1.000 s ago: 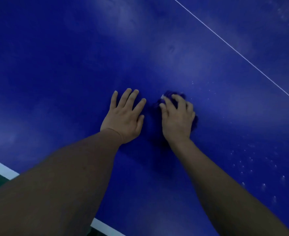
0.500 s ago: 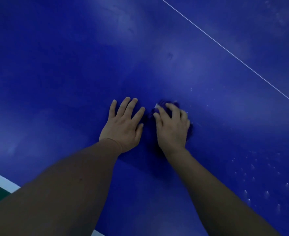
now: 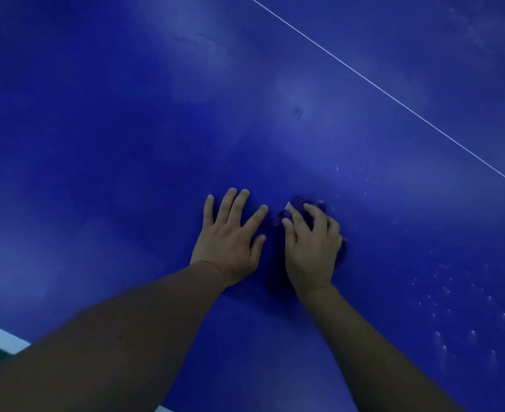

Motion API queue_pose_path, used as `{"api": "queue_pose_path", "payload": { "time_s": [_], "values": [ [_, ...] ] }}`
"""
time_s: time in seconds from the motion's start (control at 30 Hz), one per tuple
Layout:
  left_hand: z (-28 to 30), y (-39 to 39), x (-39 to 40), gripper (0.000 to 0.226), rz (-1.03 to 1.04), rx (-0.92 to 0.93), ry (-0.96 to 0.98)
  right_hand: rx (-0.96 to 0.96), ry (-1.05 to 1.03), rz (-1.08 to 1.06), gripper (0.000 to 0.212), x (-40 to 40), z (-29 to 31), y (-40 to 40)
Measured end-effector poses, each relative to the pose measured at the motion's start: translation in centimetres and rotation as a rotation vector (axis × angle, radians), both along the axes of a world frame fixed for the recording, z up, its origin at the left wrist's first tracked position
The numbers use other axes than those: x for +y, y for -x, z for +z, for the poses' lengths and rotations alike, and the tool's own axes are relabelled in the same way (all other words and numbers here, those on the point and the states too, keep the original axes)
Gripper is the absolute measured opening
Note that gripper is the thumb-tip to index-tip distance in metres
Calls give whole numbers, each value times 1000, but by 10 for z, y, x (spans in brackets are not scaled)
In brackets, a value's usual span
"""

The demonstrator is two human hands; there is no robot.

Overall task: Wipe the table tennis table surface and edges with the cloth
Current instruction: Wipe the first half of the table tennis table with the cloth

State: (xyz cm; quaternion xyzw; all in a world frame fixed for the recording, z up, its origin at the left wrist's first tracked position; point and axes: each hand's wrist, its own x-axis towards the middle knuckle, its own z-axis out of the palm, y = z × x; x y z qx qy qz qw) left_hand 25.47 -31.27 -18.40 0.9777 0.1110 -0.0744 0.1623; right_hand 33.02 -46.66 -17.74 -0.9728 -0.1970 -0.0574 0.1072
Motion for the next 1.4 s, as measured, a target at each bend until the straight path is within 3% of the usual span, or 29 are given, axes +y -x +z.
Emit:
{"api": "queue_pose_path", "payload": {
  "time_s": [0.1,0.3,0.43,0.57,0.77,0.9,1.07,1.23,1.3,1.4],
  "values": [
    [4,-1,1,61,10,15,26,-4,61,57,32,13,4,-37],
    [12,-31,13,50,-23,-58,39,-37,17,-274,32,-6,4,-53],
    [11,-81,16,55,-29,-96,39,-99,58,-110,34,-2,0,-32],
    [8,-137,12,54,-5,-98,29,-116,43,21,29,9,1,-64],
    [-5,-153,4,53,58,-126,18,-84,29,-253,29,-14,2,-94],
    [-8,-154,1,52,64,-145,-29,-108,50,-107,36,-21,-1,-74],
    [-7,-154,2,53,77,-151,-39,-80,28,-17,35,14,2,-120],
    [-6,-155,2,52,73,-140,-32,65,30,-213,37,-1,1,-177],
    [-8,-155,1,53,70,-139,-37,51,11,-286,35,-16,2,-168],
    [-9,-154,2,54,69,-146,-49,-30,5,-221,31,-19,0,-131]
  ]
}}
